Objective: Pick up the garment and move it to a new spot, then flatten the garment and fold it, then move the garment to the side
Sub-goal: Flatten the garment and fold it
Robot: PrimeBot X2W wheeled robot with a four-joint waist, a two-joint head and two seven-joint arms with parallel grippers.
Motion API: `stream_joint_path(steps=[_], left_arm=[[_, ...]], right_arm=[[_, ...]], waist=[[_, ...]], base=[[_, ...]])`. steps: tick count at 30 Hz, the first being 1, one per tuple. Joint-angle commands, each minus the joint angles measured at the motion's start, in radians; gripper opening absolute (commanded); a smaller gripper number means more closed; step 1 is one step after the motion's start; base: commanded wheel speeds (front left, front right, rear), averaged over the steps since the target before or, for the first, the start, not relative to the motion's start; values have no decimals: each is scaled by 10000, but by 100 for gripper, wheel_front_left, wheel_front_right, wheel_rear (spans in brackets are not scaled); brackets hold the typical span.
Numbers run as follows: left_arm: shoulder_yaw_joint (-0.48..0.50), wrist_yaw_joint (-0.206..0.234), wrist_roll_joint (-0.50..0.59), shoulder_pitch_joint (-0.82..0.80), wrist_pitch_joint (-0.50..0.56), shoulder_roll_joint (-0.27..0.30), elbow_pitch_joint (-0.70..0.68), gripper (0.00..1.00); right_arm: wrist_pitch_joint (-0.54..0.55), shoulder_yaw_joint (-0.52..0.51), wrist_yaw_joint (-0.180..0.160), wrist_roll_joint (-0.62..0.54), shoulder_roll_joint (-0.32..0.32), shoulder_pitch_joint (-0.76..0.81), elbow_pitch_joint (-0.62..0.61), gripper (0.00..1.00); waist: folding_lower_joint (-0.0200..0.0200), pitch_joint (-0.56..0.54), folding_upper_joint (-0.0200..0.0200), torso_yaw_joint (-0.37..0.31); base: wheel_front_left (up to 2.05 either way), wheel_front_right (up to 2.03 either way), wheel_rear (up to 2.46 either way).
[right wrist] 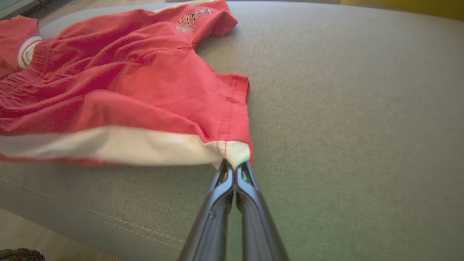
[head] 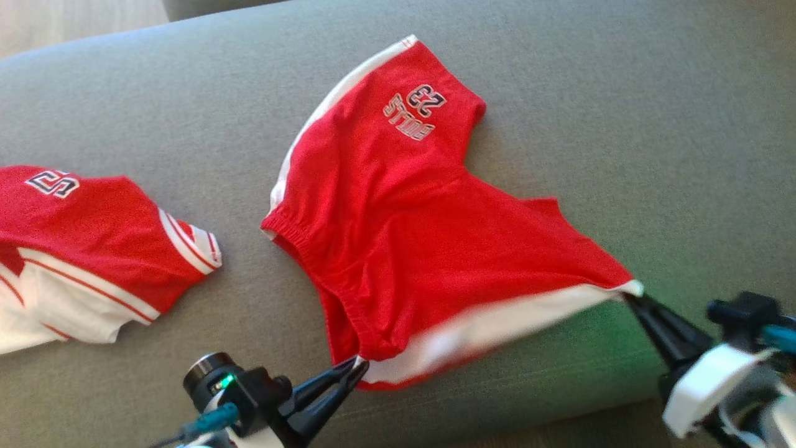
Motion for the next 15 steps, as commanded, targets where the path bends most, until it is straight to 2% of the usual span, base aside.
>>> stream_joint_path(steps=[1,5,9,12,15], left_arm=[[327,13,-245,-176,-51,298,-225,0],[1321,12,-1287,122,-51,-45,-436,0],[1916,12,-2585,-35,-51,-440,-547,0],[2083,12,-3040,-636,-51,-722,-292,0],[2364,12,-3746,-1192,-51,-1270,293,0]], right_arm=[[102,-399,-4,77,-339,232,-680,0],[355,-1466,-4,-126,-254,537,-1541,0],[836,-2066,-4,-548,89,-191,-1855,0],[1307,-2082,-4,-1018,279,-1386,-1417,0],[1558,-1687,-4,-1211,410,-3013,-458,0]], waist=[[1,-124,0,131],[1,-172,0,343],[1,-88,0,591],[1,92,0,814],[1,368,0,997]], base=[[0,0,0],[0,0,0],[0,0,0],[0,0,0],[0,0,0]])
